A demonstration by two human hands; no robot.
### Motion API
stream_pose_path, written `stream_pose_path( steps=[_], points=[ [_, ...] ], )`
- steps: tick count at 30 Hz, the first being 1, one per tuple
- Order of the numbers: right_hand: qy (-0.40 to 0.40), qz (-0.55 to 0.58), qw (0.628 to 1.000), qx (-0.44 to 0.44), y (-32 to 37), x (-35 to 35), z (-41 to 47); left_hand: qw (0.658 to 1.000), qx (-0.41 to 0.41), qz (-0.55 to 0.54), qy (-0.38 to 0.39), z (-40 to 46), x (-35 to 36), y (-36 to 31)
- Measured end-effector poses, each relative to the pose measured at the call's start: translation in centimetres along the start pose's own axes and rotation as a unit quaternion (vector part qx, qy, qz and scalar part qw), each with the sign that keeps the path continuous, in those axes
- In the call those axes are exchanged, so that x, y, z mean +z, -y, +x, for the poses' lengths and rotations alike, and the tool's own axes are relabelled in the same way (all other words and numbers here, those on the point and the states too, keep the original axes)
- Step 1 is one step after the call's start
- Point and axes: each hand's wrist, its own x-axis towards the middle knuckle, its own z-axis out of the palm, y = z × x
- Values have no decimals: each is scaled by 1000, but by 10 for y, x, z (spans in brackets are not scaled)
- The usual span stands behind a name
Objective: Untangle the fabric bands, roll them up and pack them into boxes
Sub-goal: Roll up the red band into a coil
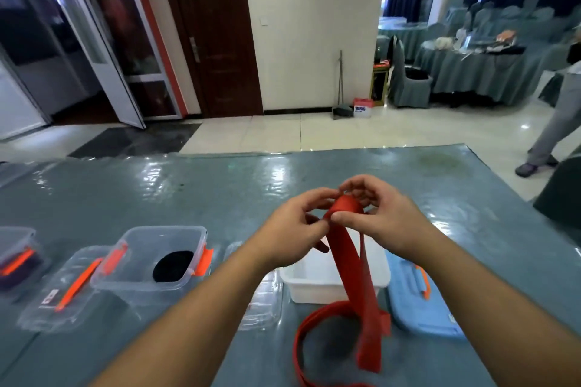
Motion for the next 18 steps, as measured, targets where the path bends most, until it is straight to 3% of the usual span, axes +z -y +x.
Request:
stream_pose_path(
  steps=[6,12,18],
  points=[
    [-2,145,988,-43,26,-5,-1,998,30,-31,-55,1,-25,-54],
    [-46,195,975,-94,63,-14,1,999,43,-14,-21,-2,-41,-95],
    [10,278,958,-72,94,-18,9,995,83,-7,-51,-2,-49,-139]
  ],
)
